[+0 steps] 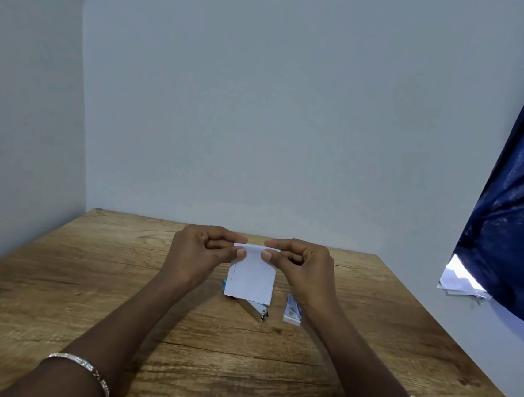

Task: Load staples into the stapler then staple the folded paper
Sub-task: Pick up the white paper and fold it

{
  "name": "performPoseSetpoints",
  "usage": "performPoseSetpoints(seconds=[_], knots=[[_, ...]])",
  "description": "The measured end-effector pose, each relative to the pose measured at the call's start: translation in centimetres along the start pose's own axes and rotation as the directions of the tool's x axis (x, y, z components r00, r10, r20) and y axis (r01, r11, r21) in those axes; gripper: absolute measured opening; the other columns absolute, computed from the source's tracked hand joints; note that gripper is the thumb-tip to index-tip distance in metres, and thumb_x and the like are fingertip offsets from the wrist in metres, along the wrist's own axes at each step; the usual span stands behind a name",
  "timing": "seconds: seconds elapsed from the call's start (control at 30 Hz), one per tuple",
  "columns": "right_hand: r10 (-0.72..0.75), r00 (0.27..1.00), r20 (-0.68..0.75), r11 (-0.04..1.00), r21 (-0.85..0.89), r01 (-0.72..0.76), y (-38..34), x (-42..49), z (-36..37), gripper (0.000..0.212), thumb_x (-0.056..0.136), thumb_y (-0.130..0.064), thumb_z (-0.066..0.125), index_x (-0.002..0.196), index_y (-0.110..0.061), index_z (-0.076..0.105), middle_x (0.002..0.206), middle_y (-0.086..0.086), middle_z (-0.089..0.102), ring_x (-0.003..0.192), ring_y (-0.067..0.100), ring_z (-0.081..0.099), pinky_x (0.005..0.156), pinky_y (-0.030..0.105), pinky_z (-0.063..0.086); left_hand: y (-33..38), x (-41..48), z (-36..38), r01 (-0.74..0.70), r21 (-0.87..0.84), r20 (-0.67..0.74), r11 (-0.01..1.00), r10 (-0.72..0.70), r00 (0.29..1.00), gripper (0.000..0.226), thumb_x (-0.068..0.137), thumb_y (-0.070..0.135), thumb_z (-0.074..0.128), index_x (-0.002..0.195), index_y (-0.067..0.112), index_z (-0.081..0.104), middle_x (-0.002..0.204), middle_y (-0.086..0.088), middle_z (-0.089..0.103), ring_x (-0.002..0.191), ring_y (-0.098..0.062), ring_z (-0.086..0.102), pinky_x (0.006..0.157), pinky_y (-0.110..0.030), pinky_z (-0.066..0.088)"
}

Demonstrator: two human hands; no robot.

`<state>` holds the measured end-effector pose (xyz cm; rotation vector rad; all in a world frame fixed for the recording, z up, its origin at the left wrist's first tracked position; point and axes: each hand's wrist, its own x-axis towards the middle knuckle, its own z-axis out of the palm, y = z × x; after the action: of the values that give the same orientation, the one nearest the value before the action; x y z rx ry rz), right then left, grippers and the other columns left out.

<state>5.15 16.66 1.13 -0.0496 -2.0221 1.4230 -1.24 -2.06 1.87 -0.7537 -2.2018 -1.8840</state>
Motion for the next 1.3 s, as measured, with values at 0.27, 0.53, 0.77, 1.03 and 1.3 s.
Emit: performPoseSetpoints(seconds=[0.27, 0.53, 0.77, 1.03, 1.3], knots=[[-0.109, 0.994, -0.008, 0.982, -0.153, 0.106, -0.5, 0.2, 0.2, 0.012, 0.079, -0.017, 0.084, 0.090, -0.019, 0.083, 0.083, -0.011, 0.079, 0.082, -0.003, 0.070, 0.070, 0.013, 0.053, 0.5, -0.3, 0.3, -0.028, 0.096, -0.081, 0.995, 0.036, 0.996, 0.014, 0.075, 0.015, 0.085, 0.088, 0.019, 0.083, 0.069, 0.007, 0.079, 0.071, -0.001, 0.075, 0.066, -0.009, 0.054], [-0.121, 0.993, 0.009, 0.974, -0.191, 0.121, -1.6, 0.1, 0.2, 0.008, 0.081, -0.012, 0.081, 0.084, -0.020, 0.081, 0.076, -0.012, 0.076, 0.077, 0.001, 0.069, 0.062, 0.010, 0.049, 1.4, -0.3, 0.8, -0.062, 0.221, -0.145, 0.973, 0.096, 0.985, 0.009, 0.072, 0.015, 0.086, 0.079, 0.020, 0.082, 0.056, 0.008, 0.072, 0.056, 0.000, 0.067, 0.063, -0.020, 0.057], [-0.275, 0.961, 0.026, 0.902, -0.338, 0.268, -2.2, -0.4, 0.6, 0.005, 0.083, -0.007, 0.077, 0.082, -0.012, 0.074, 0.094, -0.002, 0.062, 0.090, 0.013, 0.059, 0.074, 0.022, 0.046, 1.1, -0.4, 0.6, -0.111, 0.229, -0.136, 0.967, 0.144, 0.980, 0.006, 0.073, 0.015, 0.086, 0.076, 0.017, 0.081, 0.082, 0.007, 0.079, 0.079, -0.003, 0.072, 0.077, -0.022, 0.054], [-0.443, 0.890, 0.104, 0.745, -0.510, 0.430, -1.2, -0.9, 0.6, 0.014, 0.094, -0.027, 0.058, 0.096, -0.020, 0.070, 0.093, -0.004, 0.070, 0.093, 0.016, 0.054, 0.078, 0.032, 0.031, 1.2, -0.5, 0.8, -0.162, 0.165, -0.092, 0.973, 0.179, 0.980, 0.003, 0.080, 0.010, 0.081, 0.080, 0.013, 0.080, 0.072, -0.001, 0.077, 0.071, -0.013, 0.074, 0.070, -0.034, 0.062], [-0.505, 0.860, 0.078, 0.711, -0.527, 0.466, -1.2, -0.9, 1.2, 0.005, 0.087, -0.027, 0.065, 0.085, -0.025, 0.069, 0.083, -0.012, 0.066, 0.091, 0.010, 0.047, 0.076, 0.031, 0.027, 1.4, -0.8, 1.0, -0.224, 0.171, 0.001, 0.959, 0.227, 0.974, 0.005, 0.079, 0.012, 0.079, 0.077, 0.017, 0.078, 0.067, 0.002, 0.076, 0.069, -0.009, 0.073, 0.074, -0.036, 0.060]])
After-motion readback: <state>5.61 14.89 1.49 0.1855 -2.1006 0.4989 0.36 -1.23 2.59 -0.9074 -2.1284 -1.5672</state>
